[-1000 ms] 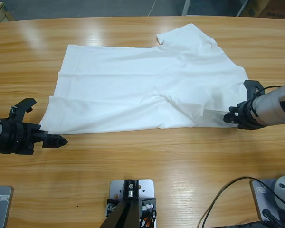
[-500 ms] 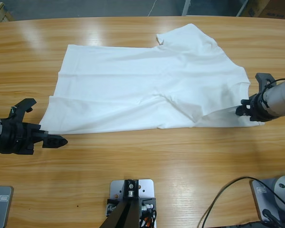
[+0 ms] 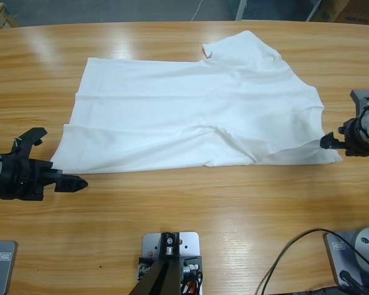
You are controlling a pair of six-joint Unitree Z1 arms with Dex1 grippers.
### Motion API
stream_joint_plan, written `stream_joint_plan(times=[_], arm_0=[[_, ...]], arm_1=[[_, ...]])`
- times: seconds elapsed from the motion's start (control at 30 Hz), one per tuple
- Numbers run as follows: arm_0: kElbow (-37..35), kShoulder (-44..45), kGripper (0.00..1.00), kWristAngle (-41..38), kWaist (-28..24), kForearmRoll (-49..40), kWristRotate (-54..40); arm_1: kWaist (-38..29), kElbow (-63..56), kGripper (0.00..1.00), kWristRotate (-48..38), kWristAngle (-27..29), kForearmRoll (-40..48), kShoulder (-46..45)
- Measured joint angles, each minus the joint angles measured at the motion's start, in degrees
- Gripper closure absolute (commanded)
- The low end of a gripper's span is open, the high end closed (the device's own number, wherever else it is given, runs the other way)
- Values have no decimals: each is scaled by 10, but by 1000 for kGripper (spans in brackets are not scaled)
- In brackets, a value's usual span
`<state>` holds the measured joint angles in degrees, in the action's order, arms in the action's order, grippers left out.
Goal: Fold clothes
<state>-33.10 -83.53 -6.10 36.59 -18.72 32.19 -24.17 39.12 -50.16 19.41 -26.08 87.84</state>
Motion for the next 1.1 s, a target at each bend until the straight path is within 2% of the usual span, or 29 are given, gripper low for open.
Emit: stream_joint_plan(times=[0.13, 0.27, 0.37, 0.57, 0.8, 1.1], arm_0=[[0, 19, 36, -1, 0, 0, 0], [-2, 21, 36, -1, 0, -2, 0], [-3, 21, 36, -1, 0, -5, 0], [-3, 22, 36, -1, 0, -21, 0], [-3, 22, 36, -1, 0, -24, 0], [-3, 22, 36, -1, 0, -25, 0]], arm_1=[[-83, 3, 312, -18, -34, -7, -78], [-178, 4, 356, -40, -53, 73, -111], [-212, 0, 361, -70, -55, 147, -96], [-233, -27, 377, -139, -62, 226, -44], [-238, -63, 392, -224, -75, 231, -43], [-239, -64, 428, -245, -86, 238, -58]])
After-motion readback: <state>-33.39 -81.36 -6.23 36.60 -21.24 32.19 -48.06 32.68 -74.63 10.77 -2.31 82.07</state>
